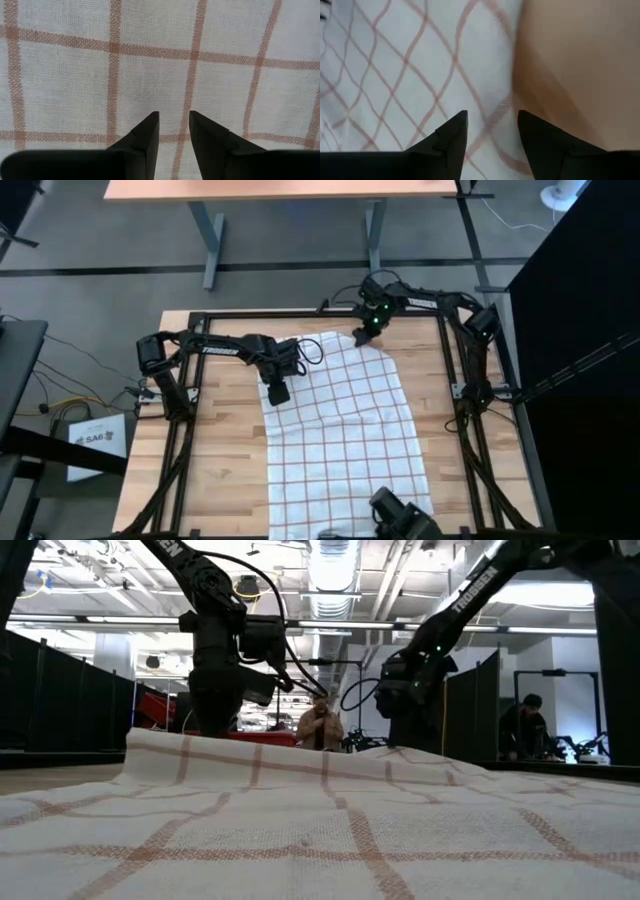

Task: Roll towel
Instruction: Prepare the white striped towel on the table for folding

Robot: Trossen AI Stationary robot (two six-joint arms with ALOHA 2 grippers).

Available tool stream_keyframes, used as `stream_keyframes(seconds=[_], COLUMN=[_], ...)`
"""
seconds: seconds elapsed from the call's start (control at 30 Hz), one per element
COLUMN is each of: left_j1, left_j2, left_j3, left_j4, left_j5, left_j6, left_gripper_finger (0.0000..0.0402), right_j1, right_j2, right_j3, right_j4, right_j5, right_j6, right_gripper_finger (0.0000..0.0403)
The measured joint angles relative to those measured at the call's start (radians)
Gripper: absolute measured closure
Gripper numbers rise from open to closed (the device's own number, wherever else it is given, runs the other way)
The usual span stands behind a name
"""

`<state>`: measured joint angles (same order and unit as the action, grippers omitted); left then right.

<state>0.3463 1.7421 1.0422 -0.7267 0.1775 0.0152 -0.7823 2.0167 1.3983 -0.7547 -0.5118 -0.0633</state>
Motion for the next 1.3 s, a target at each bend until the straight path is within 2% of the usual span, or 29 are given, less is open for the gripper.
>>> stream_keyframes(seconds=[0.13,0.27,0.3,0.47,0.57,0.8,1.1,1.3], left_j1=[0.000,0.000,0.000,0.000,0.000,0.000,0.000,0.000], left_j2=[0.000,0.000,0.000,0.000,0.000,0.000,-0.001,-0.001], left_j3=[0.000,0.000,0.000,0.000,0.000,0.001,0.002,0.002], left_j4=[0.001,0.001,0.001,0.001,0.002,0.003,0.004,0.003], left_j5=[0.000,0.000,-0.001,-0.001,-0.001,-0.002,-0.001,-0.001], left_j6=[-0.001,0.004,0.004,0.006,0.006,0.007,0.025,0.027], left_gripper_finger=[0.0309,0.0309,0.0309,0.0309,0.0309,0.0309,0.0309,0.0309], right_j1=[0.022,0.054,0.070,0.192,0.289,0.526,0.565,0.500], right_j2=[0.017,-0.019,-0.038,-0.125,-0.155,-0.123,-0.125,-0.202], right_j3=[0.000,0.000,0.000,0.001,0.001,0.001,0.001,0.055], right_j4=[-0.011,-0.009,-0.012,-0.088,-0.129,-0.089,-0.103,-0.210], right_j5=[-0.014,-0.005,0.013,0.184,0.233,0.233,0.235,0.235], right_j6=[-0.040,-0.096,-0.108,-0.193,-0.223,-0.198,-0.082,-0.075], right_gripper_finger=[0.0267,0.0378,0.0388,0.0401,0.0402,0.0401,0.0342,0.0265])
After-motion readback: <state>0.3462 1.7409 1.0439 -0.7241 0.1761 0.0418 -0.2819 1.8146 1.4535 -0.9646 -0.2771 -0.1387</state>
